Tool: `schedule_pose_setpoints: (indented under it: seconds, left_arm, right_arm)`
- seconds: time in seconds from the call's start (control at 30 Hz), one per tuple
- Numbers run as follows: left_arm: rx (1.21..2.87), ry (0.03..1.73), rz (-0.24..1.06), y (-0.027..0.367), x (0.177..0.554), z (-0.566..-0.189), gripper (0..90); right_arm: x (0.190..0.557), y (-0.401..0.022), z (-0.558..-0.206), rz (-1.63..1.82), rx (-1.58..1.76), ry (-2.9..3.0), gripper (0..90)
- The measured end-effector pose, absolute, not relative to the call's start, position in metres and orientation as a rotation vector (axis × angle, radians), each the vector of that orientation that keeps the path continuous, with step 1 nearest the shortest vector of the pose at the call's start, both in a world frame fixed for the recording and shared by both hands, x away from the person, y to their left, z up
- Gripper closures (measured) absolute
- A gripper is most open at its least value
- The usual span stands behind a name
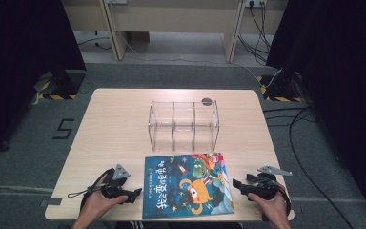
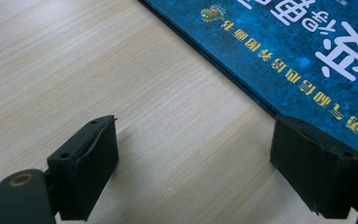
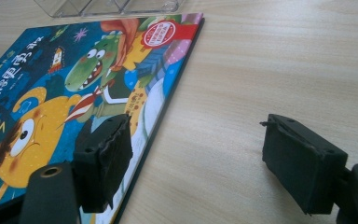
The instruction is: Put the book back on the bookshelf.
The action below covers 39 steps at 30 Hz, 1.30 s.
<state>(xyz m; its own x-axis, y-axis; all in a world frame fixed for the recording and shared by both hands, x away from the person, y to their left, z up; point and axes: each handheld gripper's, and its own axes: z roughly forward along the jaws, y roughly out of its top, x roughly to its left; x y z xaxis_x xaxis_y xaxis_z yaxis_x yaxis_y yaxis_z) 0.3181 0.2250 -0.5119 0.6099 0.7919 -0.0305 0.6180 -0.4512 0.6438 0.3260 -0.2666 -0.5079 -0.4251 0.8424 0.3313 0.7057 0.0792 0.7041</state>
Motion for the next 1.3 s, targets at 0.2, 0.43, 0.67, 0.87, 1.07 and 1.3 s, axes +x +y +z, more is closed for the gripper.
schedule_pose_setpoints:
  seconds: [0.2,0.43,0.67,0.87,1.07,1.3]
  left_arm:
    - [2.140,1.118,0.228,0.225,0.317,-0.510,15.0]
    - [2.103,1.077,0.094,0.213,0.314,-0.509,15.4]
    - [2.072,1.028,0.025,0.198,0.317,-0.511,21.2]
    - [2.092,1.023,0.052,0.190,0.316,-0.510,19.1]
    - [2.103,0.999,0.062,0.182,0.317,-0.511,19.2]
    - [2.102,0.952,0.035,0.170,0.316,-0.511,22.8]
  right_arm:
    - [0.326,-0.265,-0.508,1.267,1.576,2.194,25.0]
    - [0.327,-0.262,-0.509,1.254,1.557,2.214,25.2]
    - [0.328,-0.256,-0.510,1.234,1.537,2.245,25.5]
    - [0.329,-0.255,-0.511,1.234,1.539,2.242,25.6]
    - [0.329,-0.254,-0.511,1.239,1.542,2.245,25.7]
    - [0.330,-0.254,-0.511,1.252,1.546,2.248,26.3]
